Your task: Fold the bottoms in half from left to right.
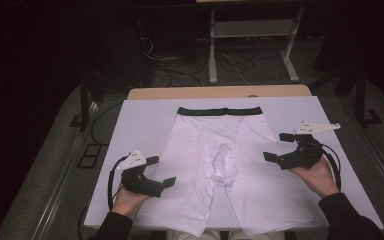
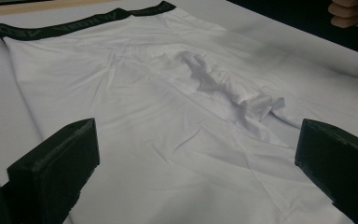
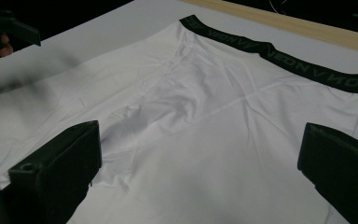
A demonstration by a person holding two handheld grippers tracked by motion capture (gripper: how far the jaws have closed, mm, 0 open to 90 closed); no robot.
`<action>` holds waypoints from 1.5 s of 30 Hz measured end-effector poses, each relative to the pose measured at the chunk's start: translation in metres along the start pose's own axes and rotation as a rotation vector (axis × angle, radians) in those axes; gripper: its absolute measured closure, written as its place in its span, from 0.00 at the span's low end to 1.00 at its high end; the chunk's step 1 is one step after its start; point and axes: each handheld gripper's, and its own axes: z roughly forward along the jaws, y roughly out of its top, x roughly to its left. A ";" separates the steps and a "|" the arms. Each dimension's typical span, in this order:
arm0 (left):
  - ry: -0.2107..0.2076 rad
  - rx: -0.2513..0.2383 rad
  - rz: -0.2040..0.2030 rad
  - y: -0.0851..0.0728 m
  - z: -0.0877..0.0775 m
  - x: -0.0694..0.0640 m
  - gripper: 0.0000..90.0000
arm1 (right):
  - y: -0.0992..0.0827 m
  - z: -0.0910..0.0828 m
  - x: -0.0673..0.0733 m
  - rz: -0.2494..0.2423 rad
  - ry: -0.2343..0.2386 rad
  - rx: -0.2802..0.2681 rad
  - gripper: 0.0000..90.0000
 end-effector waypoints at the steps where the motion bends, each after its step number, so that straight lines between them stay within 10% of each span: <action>1: -0.001 -0.001 -0.002 0.000 0.000 0.000 0.00 | 0.001 0.001 0.000 0.000 0.000 0.002 0.00; 45: 0.014 0.002 -0.002 -0.001 0.000 0.001 0.00 | 0.070 0.069 0.005 -0.077 0.044 0.034 0.00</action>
